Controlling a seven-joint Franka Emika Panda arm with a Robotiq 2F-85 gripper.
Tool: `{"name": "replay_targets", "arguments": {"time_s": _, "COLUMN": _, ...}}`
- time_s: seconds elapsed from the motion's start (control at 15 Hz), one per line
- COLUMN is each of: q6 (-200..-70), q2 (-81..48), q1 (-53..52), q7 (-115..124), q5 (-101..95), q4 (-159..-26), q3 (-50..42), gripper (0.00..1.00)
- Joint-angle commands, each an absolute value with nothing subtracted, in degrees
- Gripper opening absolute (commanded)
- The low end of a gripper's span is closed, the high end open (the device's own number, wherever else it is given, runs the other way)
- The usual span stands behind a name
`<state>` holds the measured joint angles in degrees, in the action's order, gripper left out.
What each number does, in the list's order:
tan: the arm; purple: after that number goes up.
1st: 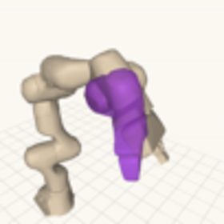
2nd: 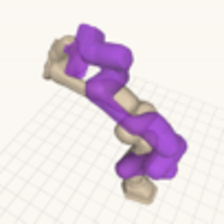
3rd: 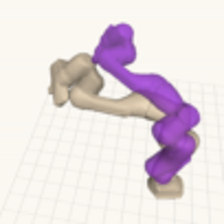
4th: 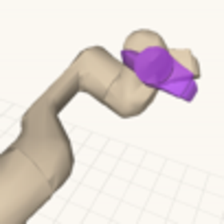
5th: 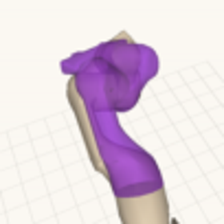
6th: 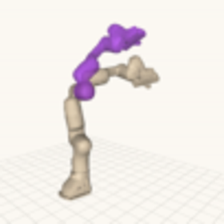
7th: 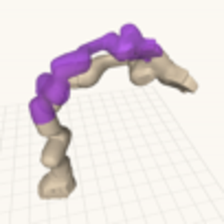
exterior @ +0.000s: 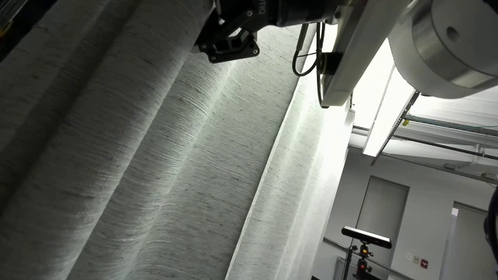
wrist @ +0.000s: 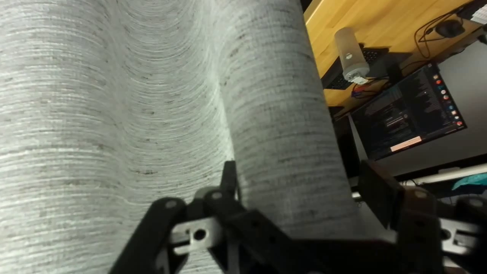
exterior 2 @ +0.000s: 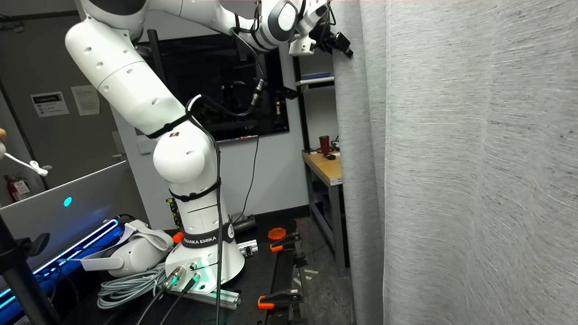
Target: Move the curtain to the right
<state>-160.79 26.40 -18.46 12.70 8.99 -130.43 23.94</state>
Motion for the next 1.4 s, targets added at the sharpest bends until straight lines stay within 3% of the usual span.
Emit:
{"name": "replay_targets", "arguments": {"time_s": 0.0, "q6": -162.46, "q2": 26.62, "q1": -16.98, "q7": 15.83, "q5": 7.16, "q4": -128.64, "q3": 25.53, "gripper": 0.93}}
{"name": "replay_targets", "arguments": {"time_s": 0.13, "q6": -162.28, "q2": 27.18, "q1": -16.52, "q7": 16.99, "q5": 6.97, "q4": -127.93, "q3": 25.94, "gripper": 1.0}}
{"name": "replay_targets", "arguments": {"time_s": 1.33, "q6": -160.37, "q2": 29.57, "q1": -6.02, "q7": 25.56, "q5": 2.97, "q4": -120.05, "q3": 31.88, "gripper": 1.0}}
